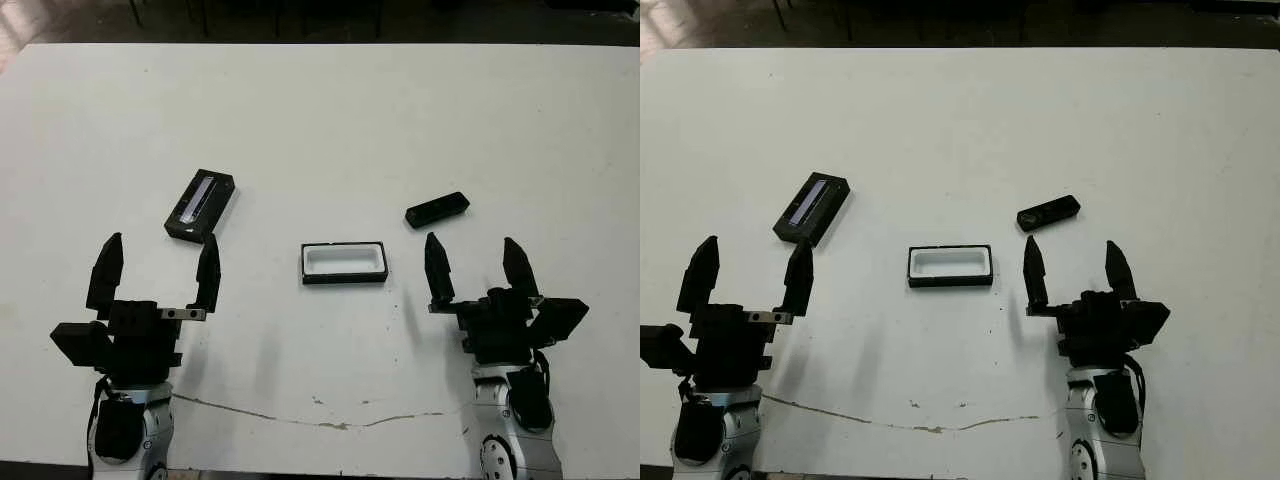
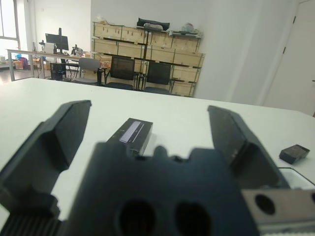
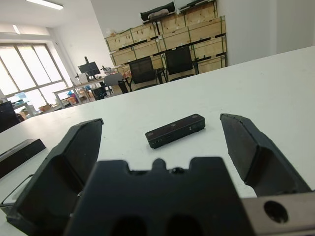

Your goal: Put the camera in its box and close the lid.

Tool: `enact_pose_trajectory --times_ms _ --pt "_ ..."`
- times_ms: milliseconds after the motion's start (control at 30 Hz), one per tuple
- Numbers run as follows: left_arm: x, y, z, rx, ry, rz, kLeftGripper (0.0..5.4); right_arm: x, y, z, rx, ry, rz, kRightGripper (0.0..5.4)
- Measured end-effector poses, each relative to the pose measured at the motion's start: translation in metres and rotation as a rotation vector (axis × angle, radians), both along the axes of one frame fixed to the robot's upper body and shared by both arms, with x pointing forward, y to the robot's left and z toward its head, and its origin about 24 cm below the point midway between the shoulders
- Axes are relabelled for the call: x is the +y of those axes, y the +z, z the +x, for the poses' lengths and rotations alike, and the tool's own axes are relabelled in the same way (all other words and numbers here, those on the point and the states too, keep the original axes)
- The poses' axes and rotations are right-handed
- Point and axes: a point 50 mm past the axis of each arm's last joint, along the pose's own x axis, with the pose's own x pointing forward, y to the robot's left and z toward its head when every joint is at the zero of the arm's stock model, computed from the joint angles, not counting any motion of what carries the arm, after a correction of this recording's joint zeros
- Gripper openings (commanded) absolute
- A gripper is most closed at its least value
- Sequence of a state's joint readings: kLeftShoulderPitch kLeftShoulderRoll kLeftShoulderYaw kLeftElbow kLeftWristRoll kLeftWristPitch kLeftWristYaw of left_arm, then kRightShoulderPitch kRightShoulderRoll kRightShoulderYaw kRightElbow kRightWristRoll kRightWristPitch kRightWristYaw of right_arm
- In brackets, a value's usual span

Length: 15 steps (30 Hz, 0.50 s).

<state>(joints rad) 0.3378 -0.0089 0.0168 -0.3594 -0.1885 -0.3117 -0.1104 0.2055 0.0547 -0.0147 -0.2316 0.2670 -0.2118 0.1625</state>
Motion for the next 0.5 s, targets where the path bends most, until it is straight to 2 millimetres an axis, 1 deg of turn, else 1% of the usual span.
enact_pose_trajectory --times_ms 400,500 --pt "-0.0007 -0.0011 0.0045 -0.001 -0.008 -0.003 5.4 -0.0001 -0.0013 0.004 -0.005 -0.002 0.002 5.38" --pt "-0.0008 -0.0012 0.0045 -0.001 -0.007 -0.005 5.4 -0.0015 0.0013 0.0061 -0.015 0.004 -0.02 5.38"
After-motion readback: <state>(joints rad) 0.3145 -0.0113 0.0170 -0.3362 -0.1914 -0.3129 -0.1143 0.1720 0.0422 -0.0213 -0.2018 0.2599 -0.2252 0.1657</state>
